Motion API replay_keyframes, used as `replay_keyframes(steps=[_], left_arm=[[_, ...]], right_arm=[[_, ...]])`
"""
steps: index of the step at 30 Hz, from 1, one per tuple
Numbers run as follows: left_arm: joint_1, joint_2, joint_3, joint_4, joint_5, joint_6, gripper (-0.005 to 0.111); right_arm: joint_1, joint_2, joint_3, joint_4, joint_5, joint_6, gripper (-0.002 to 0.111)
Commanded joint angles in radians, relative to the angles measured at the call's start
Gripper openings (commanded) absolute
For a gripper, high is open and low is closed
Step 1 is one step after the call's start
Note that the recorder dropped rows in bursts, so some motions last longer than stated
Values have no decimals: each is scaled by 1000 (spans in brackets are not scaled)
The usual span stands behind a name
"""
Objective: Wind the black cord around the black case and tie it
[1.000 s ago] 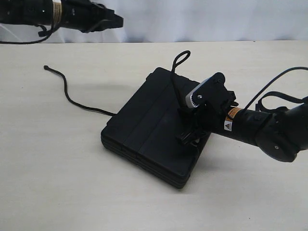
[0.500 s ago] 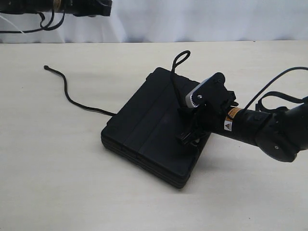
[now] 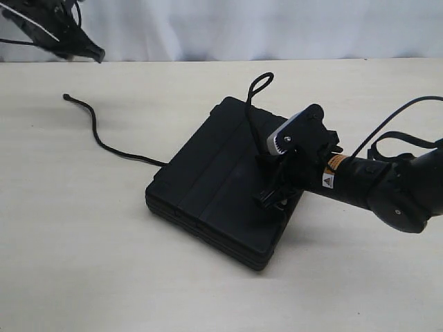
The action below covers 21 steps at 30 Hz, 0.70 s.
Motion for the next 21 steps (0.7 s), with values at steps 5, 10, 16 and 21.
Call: replay_keyframes(steps=[5, 10, 16, 21], left_arm=[[40, 120, -81, -357, 201, 102, 27], [40, 167, -81, -234, 145, -71, 50], [42, 200, -81, -172, 66, -178, 59], [42, 227, -81, -295, -4, -176, 59]], right_arm=[[0, 3, -3, -12, 4, 24, 4], [0, 3, -3, -12, 4, 24, 4], [0, 3, -3, -12, 4, 24, 4], [0, 3, -3, -12, 1, 24, 4]])
